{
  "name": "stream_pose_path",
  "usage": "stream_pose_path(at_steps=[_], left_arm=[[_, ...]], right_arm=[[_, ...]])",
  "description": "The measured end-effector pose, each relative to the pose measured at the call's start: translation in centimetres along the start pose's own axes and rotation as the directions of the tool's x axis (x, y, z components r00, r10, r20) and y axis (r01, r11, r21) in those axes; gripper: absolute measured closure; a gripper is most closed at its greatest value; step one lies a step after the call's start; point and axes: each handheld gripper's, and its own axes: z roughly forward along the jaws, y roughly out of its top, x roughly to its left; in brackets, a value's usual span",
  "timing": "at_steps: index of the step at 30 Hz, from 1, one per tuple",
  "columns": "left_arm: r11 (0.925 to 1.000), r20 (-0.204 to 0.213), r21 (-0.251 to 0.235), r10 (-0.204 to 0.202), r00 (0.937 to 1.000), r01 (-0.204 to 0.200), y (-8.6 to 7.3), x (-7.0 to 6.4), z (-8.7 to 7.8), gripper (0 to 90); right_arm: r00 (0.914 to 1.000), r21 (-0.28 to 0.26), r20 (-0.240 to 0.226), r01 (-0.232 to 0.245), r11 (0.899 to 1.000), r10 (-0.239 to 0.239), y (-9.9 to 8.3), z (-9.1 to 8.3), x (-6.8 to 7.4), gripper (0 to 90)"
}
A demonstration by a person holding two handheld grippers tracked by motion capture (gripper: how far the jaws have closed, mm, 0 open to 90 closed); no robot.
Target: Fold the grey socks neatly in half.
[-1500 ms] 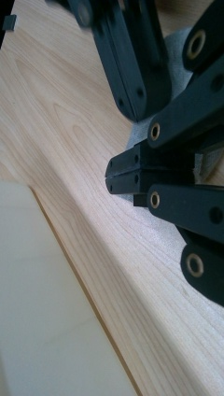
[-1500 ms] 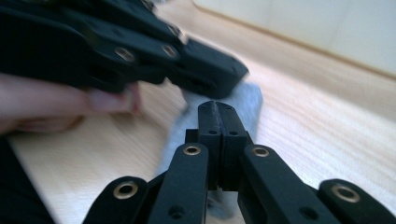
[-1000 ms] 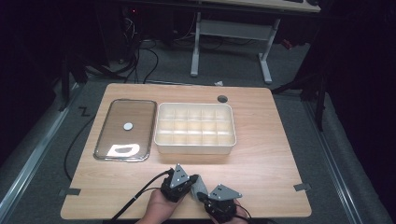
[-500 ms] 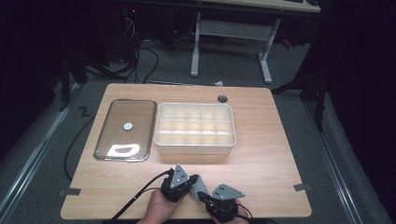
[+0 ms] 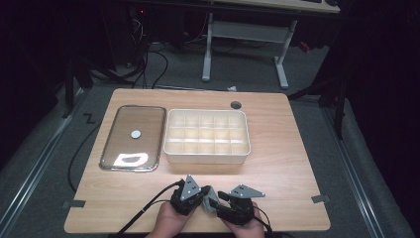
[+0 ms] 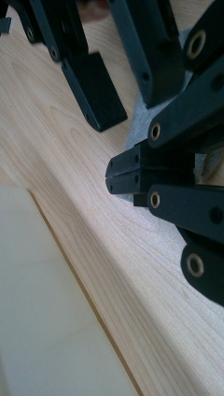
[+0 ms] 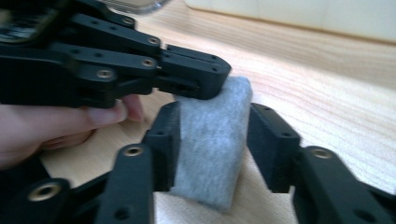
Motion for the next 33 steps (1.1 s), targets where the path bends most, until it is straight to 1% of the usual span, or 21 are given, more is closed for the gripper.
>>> stream_pose_path(at_steps=[1, 4, 8, 9, 11, 13, 14, 16, 17, 18, 20, 21, 22, 23, 24, 25, 26, 27, 28, 29, 33], left_arm=[[1.0, 0.0, 0.0, 0.0, 1.0, 0.0, 0.0, 0.0, 0.0, 90.0], [1.0, -0.004, -0.001, 0.007, 1.0, -0.007, 0.0, -0.1, 0.0, 90.0], [0.9996, 0.026, -0.022, -0.018, 0.9995, 0.018, -0.1, 0.3, -0.2, 82.9], [0.9986, 0.051, -0.022, -0.048, 0.9975, 0.049, -0.1, 0.6, -0.7, 72.4], [0.9944, 0.051, -0.054, -0.088, 0.9948, 0.091, 0.2, 1.2, -2.3, 64.5], [0.986, 0.024, -0.11, -0.124, 0.992, 0.126, 0.4, 2.6, -4.8, 60.7], [0.986, 0.024, -0.11, -0.124, 0.992, 0.126, 0.4, 2.6, -4.8, 59.0], [0.9806, -0.036, -0.143, -0.14, 0.9894, 0.134, 0.0, 4.0, -7.2, 57.4], [0.9769, -0.083, -0.166, -0.15, 0.9851, 0.135, -0.7, 4.9, -8.6, 56.4], [0.9769, -0.083, -0.166, -0.15, 0.9851, 0.135, -0.7, 4.9, -8.6, 56.3], [0.9742, -0.148, -0.177, -0.167, 0.9748, 0.14, -2.4, 6.3, -9.8, 56.4], [0.9692, -0.153, -0.182, -0.195, 0.9688, 0.166, -3.3, 6.9, -10.0, 56.7], [0.9649, -0.142, -0.166, -0.227, 0.9634, 0.203, -3.9, 7.5, -10.0, 56.7], [0.9643, -0.122, -0.13, -0.246, 0.9615, 0.231, -4.2, 8.5, -9.8, 57.6], [0.9643, -0.122, -0.13, -0.246, 0.9615, 0.231, -4.2, 8.5, -9.8, 57.9], [0.9665, -0.151, -0.142, -0.234, 0.9603, 0.214, -4.2, 9.1, -9.8, 58.1], [0.9665, -0.151, -0.142, -0.234, 0.9603, 0.214, -4.2, 9.1, -9.8, 58.2], [0.9617, -0.146, -0.147, -0.253, 0.9565, 0.232, -4.3, 9.4, -9.7, 58.2], [0.9617, -0.146, -0.147, -0.253, 0.9565, 0.232, -4.3, 9.4, -9.7, 58.2], [0.9659, -0.146, -0.143, -0.236, 0.9607, 0.216, -4.3, 9.3, -9.7, 58.2], [0.9628, -0.127, -0.158, -0.24, 0.9624, 0.219, -4.3, 9.2, -10.1, 58.2]], right_arm=[[1.0, 0.0, 0.0, 0.0, 1.0, 0.0, 0.0, 0.0, 0.0, 50.3], [0.9981, 0.024, -0.036, -0.05, 0.998, 0.051, -0.2, 0.7, -0.5, 50.2], [0.9973, 0.044, -0.044, -0.056, 0.997, 0.058, -0.2, 1.1, -0.6, 49.9], [0.9964, 0.055, -0.052, -0.064, 0.996, 0.067, -0.1, 1.2, -0.6, 50.0], [0.9967, 0.067, -0.055, -0.057, 0.996, 0.06, 0.0, 1.3, -0.6, 50.2], [0.9966, 0.071, -0.054, -0.059, 0.996, 0.063, 0.1, 1.3, -0.5, 50.6], [0.9966, 0.071, -0.054, -0.059, 0.996, 0.063, 0.1, 1.3, -0.5, 50.6], [0.9967, 0.08, -0.053, -0.057, 0.995, 0.061, 0.2, 1.3, -0.5, 50.7], [0.9976, 0.091, -0.048, -0.046, 0.995, 0.05, 0.4, 1.3, -0.4, 50.8], [0.9976, 0.091, -0.048, -0.046, 0.995, 0.05, 0.4, 1.3, -0.4, 50.8], [0.9981, 0.111, -0.047, -0.033, 0.993, 0.039, 0.6, 1.3, -0.3, 50.8], [0.9982, 0.118, -0.049, -0.028, 0.993, 0.034, 0.7, 1.3, -0.4, 50.7], [0.9982, 0.118, -0.049, -0.028, 0.993, 0.034, 0.7, 1.3, -0.4, 50.7], [0.9982, 0.139, -0.051, -0.024, 0.99, 0.031, 1.0, 1.4, -0.5, 50.6], [0.9981, 0.149, -0.052, -0.026, 0.988, 0.034, 1.2, 1.4, -0.5, 50.6], [0.9984, 0.158, -0.051, -0.017, 0.987, 0.025, 1.4, 1.5, -0.5, 50.6], [0.9984, 0.158, -0.051, -0.017, 0.987, 0.025, 1.4, 1.5, -0.5, 50.6], [0.9986, 0.189, -0.047, -0.017, 0.982, 0.026, 1.8, 1.5, -0.4, 50.5], [0.9988, 0.205, -0.045, -0.012, 0.979, 0.022, 2.0, 1.5, -0.3, 50.5], [0.999, 0.216, -0.044, -0.002, 0.976, 0.012, 2.2, 1.6, -0.3, 50.4], [0.9993, 0.252, -0.038, 0.008, 0.968, 0.001, 2.8, 1.8, -0.2, 50.4]])
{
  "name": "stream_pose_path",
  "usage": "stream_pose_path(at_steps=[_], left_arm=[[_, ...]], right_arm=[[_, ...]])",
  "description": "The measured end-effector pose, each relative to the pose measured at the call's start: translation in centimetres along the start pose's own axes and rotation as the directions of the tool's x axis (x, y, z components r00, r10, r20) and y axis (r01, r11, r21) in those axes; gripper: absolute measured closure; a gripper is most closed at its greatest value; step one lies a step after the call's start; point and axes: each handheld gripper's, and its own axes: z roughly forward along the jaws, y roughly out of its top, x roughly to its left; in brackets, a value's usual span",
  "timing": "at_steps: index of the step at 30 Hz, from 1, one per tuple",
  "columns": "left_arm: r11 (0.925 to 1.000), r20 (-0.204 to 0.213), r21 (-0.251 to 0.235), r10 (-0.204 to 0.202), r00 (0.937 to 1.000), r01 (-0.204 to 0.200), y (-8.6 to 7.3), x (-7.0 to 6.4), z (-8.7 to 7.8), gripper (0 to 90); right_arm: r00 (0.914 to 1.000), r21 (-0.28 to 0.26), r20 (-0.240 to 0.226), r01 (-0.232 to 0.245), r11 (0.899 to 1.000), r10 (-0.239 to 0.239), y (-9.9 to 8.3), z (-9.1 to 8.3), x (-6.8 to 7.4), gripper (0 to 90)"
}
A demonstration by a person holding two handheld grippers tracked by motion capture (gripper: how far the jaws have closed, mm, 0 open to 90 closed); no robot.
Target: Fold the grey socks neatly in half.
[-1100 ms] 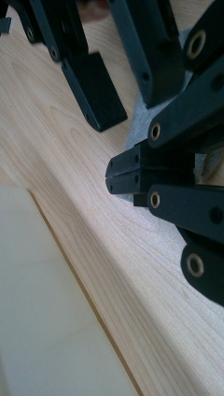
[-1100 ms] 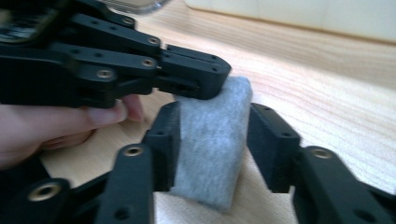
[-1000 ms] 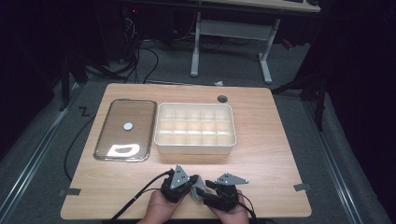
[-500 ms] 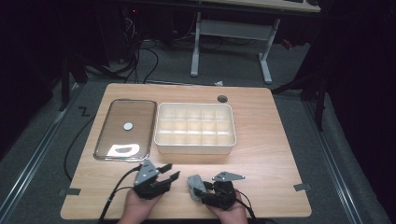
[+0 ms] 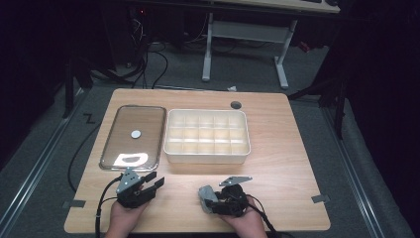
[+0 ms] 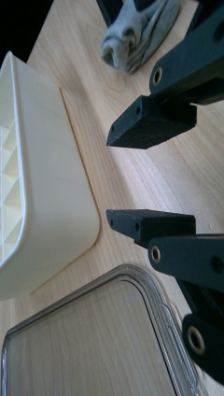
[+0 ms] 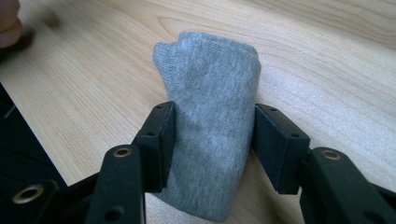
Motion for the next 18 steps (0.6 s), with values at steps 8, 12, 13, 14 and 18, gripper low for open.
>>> stream_pose_path(at_steps=[8, 12, 13, 14, 18], left_arm=[[0.999, -0.008, -0.03, -0.033, 0.9994, 0.032, 0.1, 0.7, -0.7, 58.3], [0.9993, -0.008, -0.025, -0.029, 0.9995, 0.029, 0.0, 0.7, -0.6, 58.3], [0.9993, -0.007, -0.025, -0.027, 0.9996, 0.027, 0.0, 0.7, -0.5, 58.3], [0.9994, -0.007, -0.023, -0.025, 0.9997, 0.024, 0.0, 0.6, -0.5, 58.3], [0.9996, -0.005, -0.019, -0.02, 0.9998, 0.02, -0.1, 0.5, -0.4, 58.3]], right_arm=[[0.9999, 0.071, -0.005, 0.011, 0.997, -0.01, 1.1, 0.3, 0.2, 50.4], [0.9996, 0.086, -0.028, 0.012, 0.996, -0.01, 1.2, 0.5, 0.0, 50.5], [0.9995, 0.091, -0.031, 0.009, 0.996, -0.007, 1.2, 0.5, 0.0, 50.8], [0.9994, 0.092, -0.033, 0.014, 0.996, -0.011, 1.3, 0.5, 0.1, 51.3], [0.9991, 0.103, -0.036, 0.026, 0.994, -0.022, 1.4, 0.5, 0.1, 52.4]])
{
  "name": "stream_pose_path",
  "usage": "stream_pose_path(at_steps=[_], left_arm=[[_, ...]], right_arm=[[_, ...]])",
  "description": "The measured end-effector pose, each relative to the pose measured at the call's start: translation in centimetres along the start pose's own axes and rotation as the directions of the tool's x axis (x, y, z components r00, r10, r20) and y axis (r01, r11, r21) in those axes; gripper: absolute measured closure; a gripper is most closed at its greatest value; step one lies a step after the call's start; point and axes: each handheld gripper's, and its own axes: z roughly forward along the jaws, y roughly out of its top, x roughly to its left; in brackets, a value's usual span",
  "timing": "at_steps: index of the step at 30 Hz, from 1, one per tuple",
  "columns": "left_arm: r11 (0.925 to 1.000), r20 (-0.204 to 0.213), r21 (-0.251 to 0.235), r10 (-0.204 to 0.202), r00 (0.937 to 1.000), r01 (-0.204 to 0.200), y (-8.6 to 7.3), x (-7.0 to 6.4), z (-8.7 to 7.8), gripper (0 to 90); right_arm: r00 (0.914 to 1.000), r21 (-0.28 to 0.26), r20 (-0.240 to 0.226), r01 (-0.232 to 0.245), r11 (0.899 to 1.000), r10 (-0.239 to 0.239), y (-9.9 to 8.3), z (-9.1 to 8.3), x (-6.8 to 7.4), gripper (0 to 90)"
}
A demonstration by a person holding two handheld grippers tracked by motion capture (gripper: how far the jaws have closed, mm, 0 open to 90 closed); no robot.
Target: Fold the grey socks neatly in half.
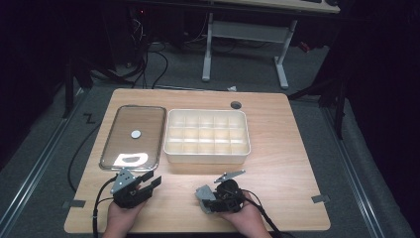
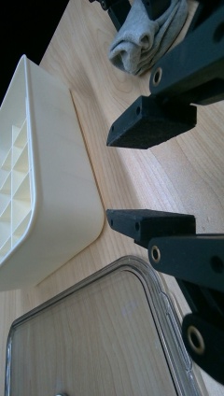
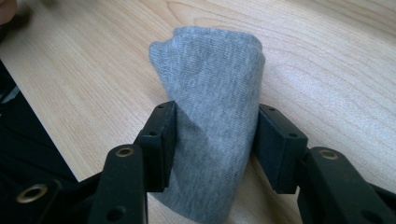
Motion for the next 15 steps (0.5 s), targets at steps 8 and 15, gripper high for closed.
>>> stream_pose_path(at_steps=[8, 15], left_arm=[[1.0, -0.002, 0.004, 0.005, 1.0, -0.005, -0.06, -0.02, 0.06, 58.2], [1.0, -0.004, 0.004, 0.001, 1.0, -0.001, -0.19, 0.14, -0.06, 58.1]], right_arm=[[0.9996, 0.038, -0.019, 0.022, 0.999, -0.021, 0.56, 0.19, 0.14, 52.7], [0.998, 0.053, -0.061, 0.016, 0.998, -0.013, 0.72, 0.57, 0.16, 54.1]])
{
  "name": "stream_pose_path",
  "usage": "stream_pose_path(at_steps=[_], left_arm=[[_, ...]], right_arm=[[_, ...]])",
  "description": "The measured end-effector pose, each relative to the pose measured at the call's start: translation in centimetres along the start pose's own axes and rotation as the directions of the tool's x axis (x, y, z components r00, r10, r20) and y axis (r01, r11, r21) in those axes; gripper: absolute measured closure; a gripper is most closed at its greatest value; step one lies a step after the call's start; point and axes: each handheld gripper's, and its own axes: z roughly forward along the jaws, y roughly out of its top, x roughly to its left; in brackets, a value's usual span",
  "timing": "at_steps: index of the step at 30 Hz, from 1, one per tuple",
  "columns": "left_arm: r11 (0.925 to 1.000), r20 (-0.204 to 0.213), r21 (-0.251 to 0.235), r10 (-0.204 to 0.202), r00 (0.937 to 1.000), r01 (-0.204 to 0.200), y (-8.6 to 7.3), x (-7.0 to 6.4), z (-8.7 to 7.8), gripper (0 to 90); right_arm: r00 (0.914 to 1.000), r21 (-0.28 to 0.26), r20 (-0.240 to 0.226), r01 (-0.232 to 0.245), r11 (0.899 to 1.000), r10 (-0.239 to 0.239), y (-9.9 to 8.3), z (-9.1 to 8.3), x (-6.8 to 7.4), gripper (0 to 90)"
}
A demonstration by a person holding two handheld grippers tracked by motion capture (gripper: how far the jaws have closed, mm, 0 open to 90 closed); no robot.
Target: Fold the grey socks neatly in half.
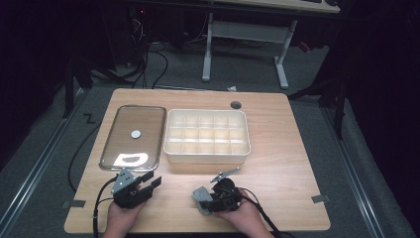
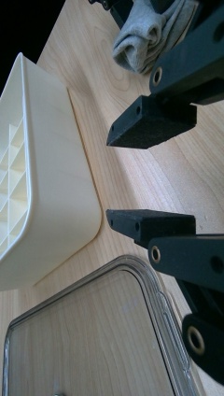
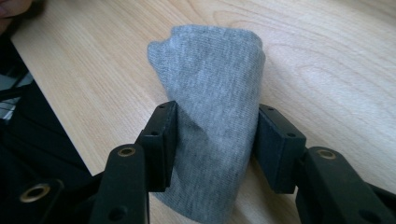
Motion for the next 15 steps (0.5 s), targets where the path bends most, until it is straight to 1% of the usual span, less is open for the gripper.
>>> stream_pose_path(at_steps=[1, 3, 4, 7, 8, 10, 12, 13, 14, 15], left_arm=[[1.0, 0.0, 0.0, 0.0, 1.0, 0.0, 0.0, 0.0, 0.0, 58.1], [1.0, -0.004, -0.001, -0.006, 1.0, 0.006, -0.1, 0.1, -0.2, 58.1], [1.0, -0.004, -0.001, -0.006, 1.0, 0.006, -0.1, 0.1, -0.2, 58.1], [0.9999, -0.008, -0.001, -0.011, 0.9999, 0.011, -0.2, 0.1, -0.2, 58.1], [0.9999, -0.008, -0.001, -0.011, 0.9999, 0.011, -0.2, 0.1, -0.2, 58.1], [1.0, -0.008, 0.004, -0.007, 0.9999, 0.007, -0.2, 0.1, -0.1, 58.2], [1.0, -0.007, 0.005, -0.007, 0.9999, 0.007, -0.2, 0.1, -0.1, 58.1], [1.0, -0.007, 0.006, -0.007, 1.0, 0.007, -0.2, 0.1, -0.1, 58.1], [1.0, -0.006, 0.007, -0.006, 1.0, 0.006, -0.2, 0.1, -0.1, 58.1], [1.0, -0.005, 0.009, -0.003, 1.0, 0.003, -0.3, 0.0, -0.1, 57.9]], right_arm=[[1.0, 0.0, 0.0, 0.0, 1.0, 0.0, 0.0, 0.0, 0.0, 54.1], [0.9997, 0.006, -0.022, -0.004, 1.0, 0.004, 0.1, 0.1, -0.1, 57.2], [0.9997, 0.006, -0.022, -0.004, 1.0, 0.004, 0.1, 0.1, -0.1, 57.2], [0.9991, 0.017, -0.042, 0.009, 1.0, -0.008, 0.2, 0.2, 0.0, 66.1], [0.9989, 0.017, -0.04, 0.024, 1.0, -0.023, 0.3, 0.1, 0.1, 67.8], [0.9989, 0.019, -0.029, 0.037, 0.999, -0.037, 0.3, 0.1, 0.4, 69.7], [0.9979, 0.02, -0.006, 0.064, 0.998, -0.064, 0.4, 0.0, 0.7, 70.6], [0.9979, 0.02, -0.006, 0.064, 0.998, -0.064, 0.4, 0.0, 0.7, 70.6], [0.9971, 0.02, 0.01, 0.076, 0.997, -0.076, 0.5, -0.1, 0.9, 70.8], [0.9913, 0.019, 0.079, 0.104, 0.994, -0.105, 0.6, -0.6, 1.1, 71.0]])
